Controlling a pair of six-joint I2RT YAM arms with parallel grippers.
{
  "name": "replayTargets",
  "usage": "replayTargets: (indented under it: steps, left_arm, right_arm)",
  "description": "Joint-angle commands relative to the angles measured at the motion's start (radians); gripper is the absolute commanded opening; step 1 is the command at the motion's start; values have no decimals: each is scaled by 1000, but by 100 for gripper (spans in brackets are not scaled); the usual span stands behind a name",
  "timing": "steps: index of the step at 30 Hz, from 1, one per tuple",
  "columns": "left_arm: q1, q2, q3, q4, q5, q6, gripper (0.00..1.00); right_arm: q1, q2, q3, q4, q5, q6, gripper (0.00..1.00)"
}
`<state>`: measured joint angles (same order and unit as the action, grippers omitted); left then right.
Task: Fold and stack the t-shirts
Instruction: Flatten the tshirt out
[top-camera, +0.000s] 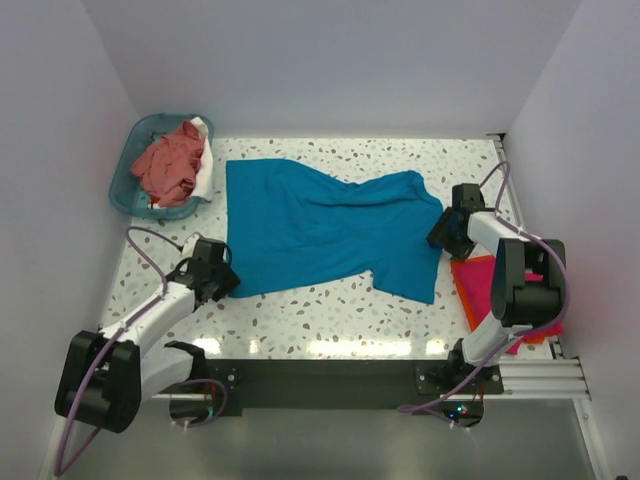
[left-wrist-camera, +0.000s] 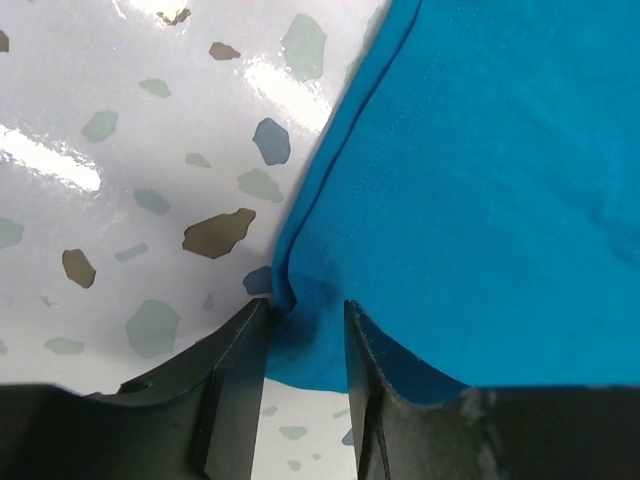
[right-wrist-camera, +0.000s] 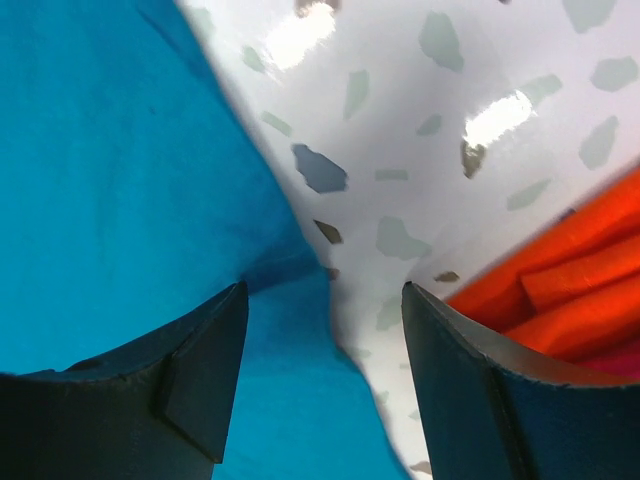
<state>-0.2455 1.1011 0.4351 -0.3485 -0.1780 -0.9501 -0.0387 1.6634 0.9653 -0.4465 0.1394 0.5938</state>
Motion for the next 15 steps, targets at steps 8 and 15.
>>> replayTargets:
  steps: [8,15]
  left_arm:
    - [-8,29,24,0,-38,20,13]
    - [-8,-26,132,-62,-63,80,0]
  right_arm:
    - [2,67,64,84,-52,41,58]
    - [2,46,65,68,-72,38,9]
